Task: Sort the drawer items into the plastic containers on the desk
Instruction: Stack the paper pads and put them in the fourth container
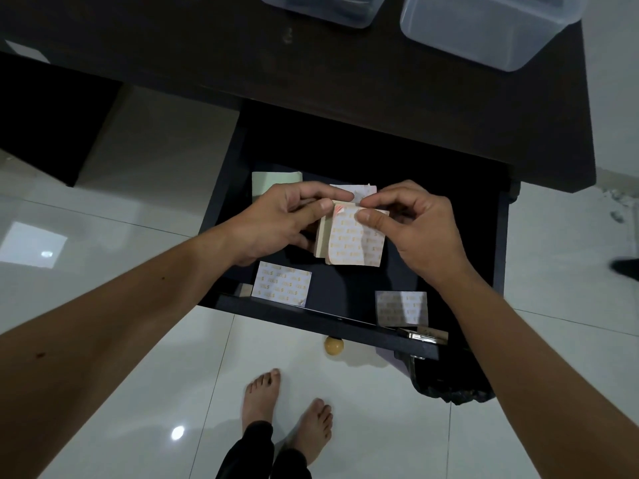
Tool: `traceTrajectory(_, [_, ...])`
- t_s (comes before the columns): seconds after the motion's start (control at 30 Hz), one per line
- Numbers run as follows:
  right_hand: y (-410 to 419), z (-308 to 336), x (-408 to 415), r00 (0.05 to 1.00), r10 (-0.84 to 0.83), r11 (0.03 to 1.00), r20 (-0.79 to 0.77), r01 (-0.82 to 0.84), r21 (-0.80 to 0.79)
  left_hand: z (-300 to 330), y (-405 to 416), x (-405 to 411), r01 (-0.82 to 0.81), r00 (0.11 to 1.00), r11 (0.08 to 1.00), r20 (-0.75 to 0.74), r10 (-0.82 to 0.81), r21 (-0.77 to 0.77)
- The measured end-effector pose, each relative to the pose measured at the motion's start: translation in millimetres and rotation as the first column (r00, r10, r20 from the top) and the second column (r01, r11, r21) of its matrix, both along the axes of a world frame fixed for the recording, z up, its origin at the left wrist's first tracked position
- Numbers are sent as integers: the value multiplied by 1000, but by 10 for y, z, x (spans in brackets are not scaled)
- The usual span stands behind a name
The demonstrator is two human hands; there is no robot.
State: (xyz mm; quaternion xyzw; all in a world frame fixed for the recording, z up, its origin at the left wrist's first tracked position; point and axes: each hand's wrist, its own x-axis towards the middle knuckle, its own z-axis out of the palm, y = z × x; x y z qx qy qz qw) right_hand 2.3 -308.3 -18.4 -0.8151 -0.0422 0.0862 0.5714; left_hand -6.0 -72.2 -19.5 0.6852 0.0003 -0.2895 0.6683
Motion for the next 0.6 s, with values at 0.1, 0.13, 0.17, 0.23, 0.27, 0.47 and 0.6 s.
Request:
traceTrajectory(0.1, [33,-25,-2,999,-21,1000,25,21,13,-3,7,-6,15,1000,999,-6,-15,-42])
traceTrajectory(0.13, [47,-37,-5,999,-25,1000,29,25,10,-11,12,-7,17,1000,999,-1,-17,-49])
traceTrajectory(0.17, [61,-52,-8,999,-31,999,30,30,10,-17,14,-8,15,1000,998,1,-15,-62])
traceTrajectory(0.23, [78,-74,-13,999,-42,999,21,41,19,-25,18,-9,4,1000,996,5,-4,-90])
traceTrajectory(0.27, [73,-79,-13,999,-39,999,15,39,18,-29,19,-8,-2,1000,996,13,3,-92])
traceTrajectory(0.47, [-16,-46,-64,995,66,993,-72,-59,99,-44,37,18,-59,994,996,85,66,-73])
traceTrajectory(0.6, [9,-11,-42,991,62,977,-120,-36,211,-13,53,12,-69,992,995,106,76,-68])
